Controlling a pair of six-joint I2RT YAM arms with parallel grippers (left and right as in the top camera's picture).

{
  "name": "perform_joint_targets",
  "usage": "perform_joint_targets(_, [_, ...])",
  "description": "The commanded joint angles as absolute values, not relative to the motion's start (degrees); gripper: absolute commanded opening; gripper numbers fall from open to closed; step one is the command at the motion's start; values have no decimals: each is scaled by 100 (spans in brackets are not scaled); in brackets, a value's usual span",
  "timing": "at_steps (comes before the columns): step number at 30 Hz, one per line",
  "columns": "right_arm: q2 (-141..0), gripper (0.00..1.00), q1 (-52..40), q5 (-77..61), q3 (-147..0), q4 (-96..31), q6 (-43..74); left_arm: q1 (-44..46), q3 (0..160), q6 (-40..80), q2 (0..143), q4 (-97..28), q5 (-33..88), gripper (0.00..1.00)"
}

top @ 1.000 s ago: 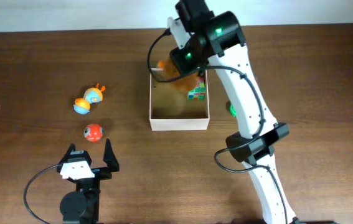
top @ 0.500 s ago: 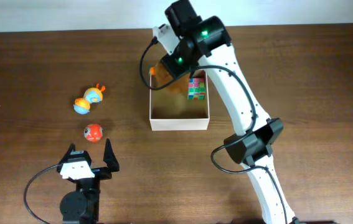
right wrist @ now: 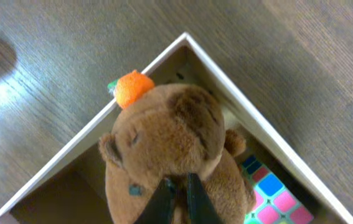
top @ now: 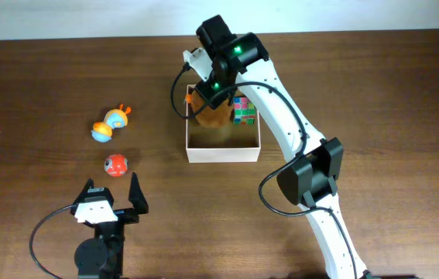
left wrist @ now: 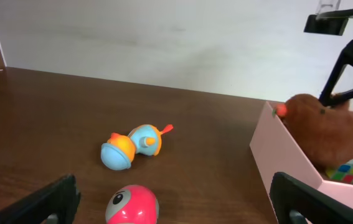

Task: Pack container
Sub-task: 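Carry the bear left and lower it into the box, then release the bear in the box and lift the right gripper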

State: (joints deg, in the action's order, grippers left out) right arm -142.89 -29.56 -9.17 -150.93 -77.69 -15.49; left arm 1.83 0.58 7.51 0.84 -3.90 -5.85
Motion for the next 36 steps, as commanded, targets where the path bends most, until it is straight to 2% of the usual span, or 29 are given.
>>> perform_joint_targets(1, [-14226, 52, -2998, -982, -15076, -7686, -1612, 154, 51, 661, 30, -416, -604, 99])
perform_joint_targets(3, [-14226, 82, -2993, -910, -15076, -7669, -1610, 154, 51, 661, 30, -416, -604, 99])
perform_joint_targets(4, [-14226, 92, -2993, -840, -15076, -7669, -1608, 154, 51, 661, 30, -416, -604, 99])
perform_joint_targets(5, [-14226, 96, -2993, -832, -15076, -7671, -1608, 154, 51, 661, 30, -416, -604, 99])
perform_joint_targets(8, [-14226, 99, -2993, -836, -15076, -7712, -1608, 154, 51, 661, 30, -416, -604, 99])
perform_joint_targets(12, [-14212, 100, -3000, -843, -15078, -7867, -1601, 154, 51, 661, 30, -416, -604, 99])
perform_joint_targets(14, [-14199, 96, -3015, -864, -15087, -8005, -1559, 154, 51, 661, 30, -416, -604, 99])
perform_joint_targets(16, [-14167, 83, -3033, -1024, -15093, -8206, -1559, 154, 51, 661, 30, -416, -604, 99])
perform_joint_targets(17, [-14143, 62, -3039, -1122, -15104, -8307, -1559, 154, 51, 661, 30, -416, -604, 99])
perform_joint_targets(18, [-14118, 33, -3044, -1216, -15106, -8403, -1557, 154, 51, 661, 30, -416, -604, 99])
perform_joint_targets(19, [-14090, 16, -3048, -1308, -15109, -8493, -1514, 154, 51, 661, 30, -416, -604, 99])
perform_joint_targets(20, [-14059, 10, -3048, -1374, -15109, -8584, -1396, 154, 51, 661, 30, -416, -604, 99])
perform_joint_targets(28, [-13998, 4, -3074, -1750, -15082, -9292, -1372, 154, 51, 661, 30, -416, -604, 99])
perform_joint_targets(36, [-14000, 4, -3111, -1636, -14785, -9275, -1457, 154, 51, 661, 30, -416, -604, 99])
